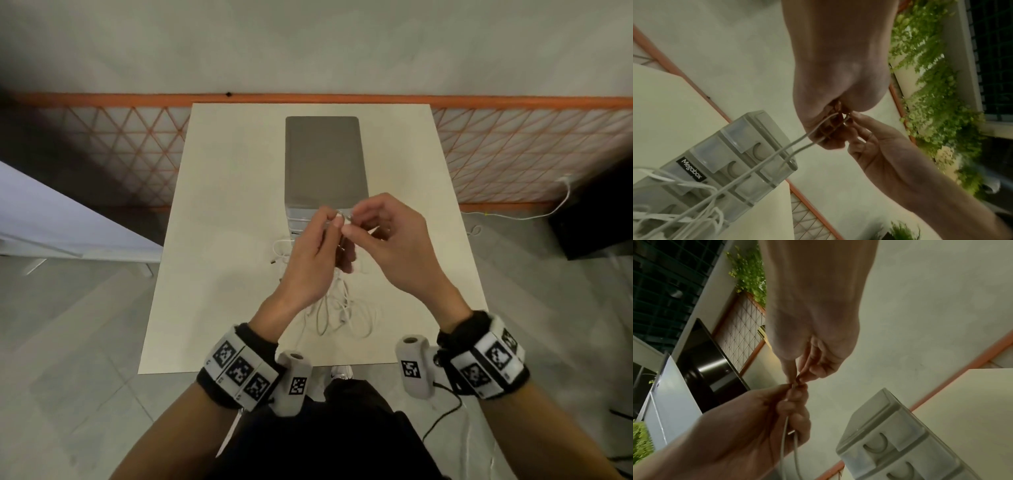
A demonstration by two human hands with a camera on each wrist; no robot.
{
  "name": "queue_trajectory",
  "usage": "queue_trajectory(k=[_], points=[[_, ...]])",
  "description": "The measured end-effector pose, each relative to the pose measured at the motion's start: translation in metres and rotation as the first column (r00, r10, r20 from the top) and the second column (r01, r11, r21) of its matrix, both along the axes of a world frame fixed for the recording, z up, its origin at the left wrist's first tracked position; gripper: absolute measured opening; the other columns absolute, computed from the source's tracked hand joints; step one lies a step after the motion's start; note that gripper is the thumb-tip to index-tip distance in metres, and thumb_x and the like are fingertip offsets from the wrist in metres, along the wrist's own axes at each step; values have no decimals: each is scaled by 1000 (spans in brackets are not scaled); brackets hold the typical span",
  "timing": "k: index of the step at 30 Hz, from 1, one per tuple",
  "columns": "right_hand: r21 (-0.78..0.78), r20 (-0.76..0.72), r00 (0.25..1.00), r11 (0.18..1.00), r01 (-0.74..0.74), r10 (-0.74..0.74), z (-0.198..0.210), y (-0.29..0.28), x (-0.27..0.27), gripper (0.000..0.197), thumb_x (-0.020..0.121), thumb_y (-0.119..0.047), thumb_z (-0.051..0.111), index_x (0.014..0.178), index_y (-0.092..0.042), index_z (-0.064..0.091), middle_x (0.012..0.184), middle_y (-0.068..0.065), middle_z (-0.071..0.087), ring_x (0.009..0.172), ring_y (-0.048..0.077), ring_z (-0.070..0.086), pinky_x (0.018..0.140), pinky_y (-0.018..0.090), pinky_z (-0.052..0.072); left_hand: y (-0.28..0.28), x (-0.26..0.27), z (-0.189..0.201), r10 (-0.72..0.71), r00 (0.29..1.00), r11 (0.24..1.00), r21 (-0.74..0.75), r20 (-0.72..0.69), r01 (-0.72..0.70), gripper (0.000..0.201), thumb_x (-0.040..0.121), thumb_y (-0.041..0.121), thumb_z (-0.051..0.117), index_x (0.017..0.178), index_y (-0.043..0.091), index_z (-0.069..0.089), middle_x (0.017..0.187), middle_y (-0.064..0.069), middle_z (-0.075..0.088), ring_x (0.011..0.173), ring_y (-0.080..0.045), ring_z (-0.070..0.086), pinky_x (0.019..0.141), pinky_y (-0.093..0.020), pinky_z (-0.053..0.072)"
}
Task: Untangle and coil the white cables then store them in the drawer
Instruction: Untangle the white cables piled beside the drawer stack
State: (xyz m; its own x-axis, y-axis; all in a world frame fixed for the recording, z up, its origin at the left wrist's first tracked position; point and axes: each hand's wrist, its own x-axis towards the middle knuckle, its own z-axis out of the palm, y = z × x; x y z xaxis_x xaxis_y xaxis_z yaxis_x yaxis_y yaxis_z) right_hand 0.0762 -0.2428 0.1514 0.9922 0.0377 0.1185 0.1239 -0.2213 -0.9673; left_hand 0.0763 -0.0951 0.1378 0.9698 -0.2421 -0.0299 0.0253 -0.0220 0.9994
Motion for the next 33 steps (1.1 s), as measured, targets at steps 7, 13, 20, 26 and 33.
queue_trajectory(k=[7,13,20,26,33], points=[[73,-102,983,986,-148,155,-26,23,-4,29,87,-25,68,112,-15,57,104,-2,63,82,16,60,67,38,47,19,11,20,142,989,973,-178,-42,-147,26,109,18,35,105,12,59,60,8,32,51,-7,29,46,-22,26],[-40,-114,938,942,-334,328,-50,53,-12,3,96,-16,63,93,-17,63,83,-15,63,72,5,57,62,21,41,39,13,33,225,974,945,-244,-3,-219,27,109,18,34,90,12,53,58,9,33,49,-8,24,43,-21,25],[-267,-24,945,909,-319,325,-64,40,1,12,97,-17,61,92,-9,68,80,-6,66,68,2,56,63,11,39,67,5,46,356,934,884,-332,19,-330,26,105,24,37,84,15,51,57,11,33,52,-7,23,45,-19,25],[-322,-138,943,887,-332,303,-74,21,3,20,98,-13,58,84,-5,70,61,-12,56,57,4,52,58,12,38,89,0,41,304,943,952,-5,139,-306,24,98,32,47,86,14,58,57,12,41,53,-5,31,46,-19,26],[-324,-10,937,885,-333,349,-3,31,17,23,97,-24,62,74,-19,67,58,-7,54,53,6,43,52,15,30,78,-16,10,-53,983,895,446,178,-33,19,98,31,60,81,39,58,59,14,52,53,-8,42,52,-21,35]])
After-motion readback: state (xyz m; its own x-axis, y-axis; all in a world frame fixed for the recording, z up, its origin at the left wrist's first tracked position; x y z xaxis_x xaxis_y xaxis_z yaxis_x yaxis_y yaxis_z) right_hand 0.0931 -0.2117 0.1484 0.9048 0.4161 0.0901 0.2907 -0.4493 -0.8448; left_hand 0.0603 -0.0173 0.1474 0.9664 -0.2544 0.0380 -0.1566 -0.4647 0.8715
